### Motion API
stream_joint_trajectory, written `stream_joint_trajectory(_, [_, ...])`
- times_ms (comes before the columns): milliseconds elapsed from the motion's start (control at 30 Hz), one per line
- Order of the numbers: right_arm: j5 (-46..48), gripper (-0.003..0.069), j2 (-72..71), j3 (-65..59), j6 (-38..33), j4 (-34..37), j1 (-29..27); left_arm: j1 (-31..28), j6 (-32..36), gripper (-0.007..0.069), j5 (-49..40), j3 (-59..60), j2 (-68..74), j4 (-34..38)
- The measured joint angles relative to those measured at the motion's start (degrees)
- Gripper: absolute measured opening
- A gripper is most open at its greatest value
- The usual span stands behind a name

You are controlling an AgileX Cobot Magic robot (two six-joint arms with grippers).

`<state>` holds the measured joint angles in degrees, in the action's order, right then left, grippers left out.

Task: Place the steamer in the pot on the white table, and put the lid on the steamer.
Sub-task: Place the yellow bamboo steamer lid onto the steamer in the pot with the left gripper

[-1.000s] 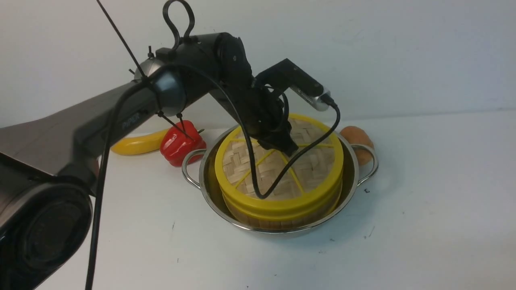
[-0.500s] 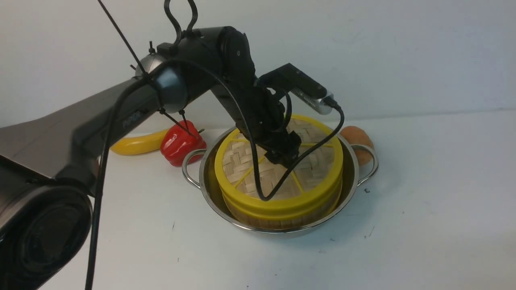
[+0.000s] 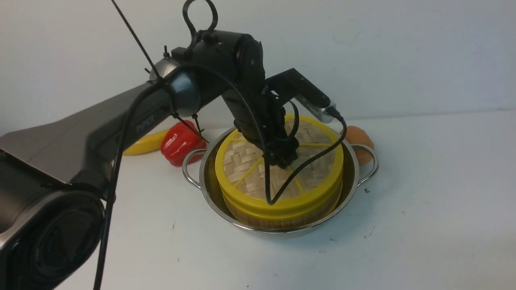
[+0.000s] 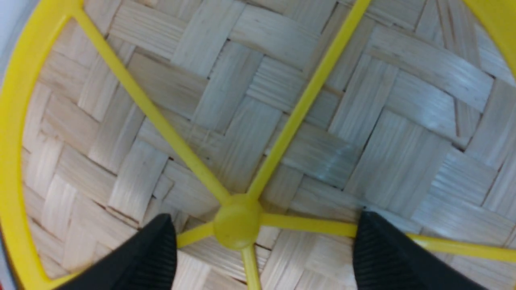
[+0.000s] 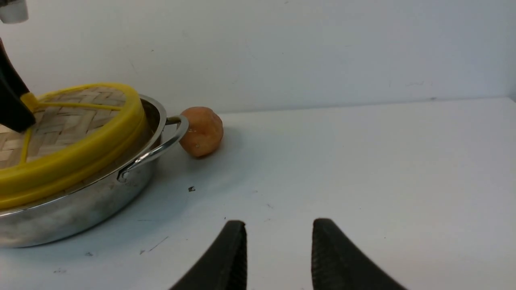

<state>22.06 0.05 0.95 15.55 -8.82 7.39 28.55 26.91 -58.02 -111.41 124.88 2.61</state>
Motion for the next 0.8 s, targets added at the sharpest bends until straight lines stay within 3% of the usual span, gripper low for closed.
stream_joint_trajectory(233, [0.0,0.0243,0.0,0.0,-0.1,0.0,0.0,0.5,-2.6,0.0537,-4.4,-0.3,-1.7,-2.0])
stream_joint_trajectory(333, [0.0,0.0243,0.0,0.0,-0.1,0.0,0.0,0.5,-2.6,0.0498,-3.5,-0.3,-1.8,-1.8])
stream_joint_trajectory(633, [0.0,0.0243,0.0,0.0,-0.1,0.0,0.0,0.5,-2.3,0.0202,0.1,-0.3,-1.8,-0.2])
stream_joint_trajectory(800, [0.0,0.0243,0.0,0.0,-0.1,0.0,0.0,0.5,-1.8,0.0089,0.9,-0.3,-1.8,0.2])
